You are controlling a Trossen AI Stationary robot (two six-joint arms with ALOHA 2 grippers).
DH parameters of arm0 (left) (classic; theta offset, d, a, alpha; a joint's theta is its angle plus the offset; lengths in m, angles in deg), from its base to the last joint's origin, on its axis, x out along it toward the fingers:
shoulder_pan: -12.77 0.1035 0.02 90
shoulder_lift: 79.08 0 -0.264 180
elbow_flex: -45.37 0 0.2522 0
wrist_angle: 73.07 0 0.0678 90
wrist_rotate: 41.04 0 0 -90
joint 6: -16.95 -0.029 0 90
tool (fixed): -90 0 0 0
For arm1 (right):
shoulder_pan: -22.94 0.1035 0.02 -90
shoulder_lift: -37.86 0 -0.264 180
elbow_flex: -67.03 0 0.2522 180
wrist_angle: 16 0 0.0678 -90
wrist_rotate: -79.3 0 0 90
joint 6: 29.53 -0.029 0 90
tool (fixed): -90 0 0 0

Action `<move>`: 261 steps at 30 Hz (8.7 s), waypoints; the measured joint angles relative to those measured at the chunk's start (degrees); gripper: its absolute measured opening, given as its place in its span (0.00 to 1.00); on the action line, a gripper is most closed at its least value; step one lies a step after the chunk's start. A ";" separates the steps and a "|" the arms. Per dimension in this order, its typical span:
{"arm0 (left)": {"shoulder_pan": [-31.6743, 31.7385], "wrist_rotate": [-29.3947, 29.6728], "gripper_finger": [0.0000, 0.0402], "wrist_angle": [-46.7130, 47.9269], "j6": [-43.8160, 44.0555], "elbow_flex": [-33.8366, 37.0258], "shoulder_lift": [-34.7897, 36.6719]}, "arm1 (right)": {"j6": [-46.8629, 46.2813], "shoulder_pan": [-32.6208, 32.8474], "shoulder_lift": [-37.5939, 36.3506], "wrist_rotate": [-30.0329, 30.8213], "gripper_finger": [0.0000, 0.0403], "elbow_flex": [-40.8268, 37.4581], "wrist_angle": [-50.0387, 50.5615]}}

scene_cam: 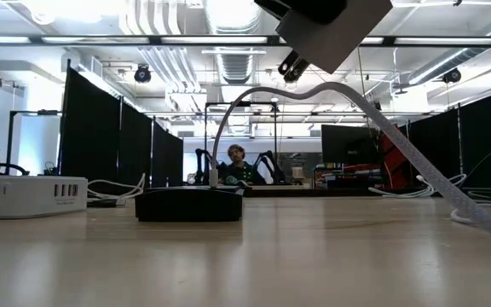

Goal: Insert USB
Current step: Insert the white charger adapter into the center black outlet extension

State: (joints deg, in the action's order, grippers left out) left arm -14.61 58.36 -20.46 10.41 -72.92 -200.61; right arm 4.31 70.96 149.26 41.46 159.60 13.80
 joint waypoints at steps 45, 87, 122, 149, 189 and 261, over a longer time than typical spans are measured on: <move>-0.35 4.56 0.50 4.37 10.50 0.09 1.42 | -5.99 -2.92 1.66 1.52 0.27 0.52 4.73; -9.60 46.25 0.05 30.02 70.94 38.94 31.74 | 37.85 -30.11 -16.37 -22.34 0.27 0.60 17.91; 5.75 30.04 0.00 -17.87 41.98 68.72 47.71 | 49.72 -42.35 12.51 -47.07 0.27 35.36 47.12; 5.49 27.13 0.00 -13.62 23.39 64.83 55.43 | 55.24 -49.00 12.64 -63.86 0.27 34.90 44.75; 2.05 27.18 0.00 -9.92 27.08 64.92 59.93 | 55.77 -49.57 12.59 -60.70 0.27 30.40 40.62; 2.07 27.22 0.00 -9.95 27.65 64.92 59.93 | 52.78 -49.79 12.15 -61.73 0.27 30.29 41.93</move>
State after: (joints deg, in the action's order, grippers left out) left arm -12.54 85.58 -30.41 38.05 -8.01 -140.68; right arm 57.09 21.18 161.41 -20.28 189.89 55.74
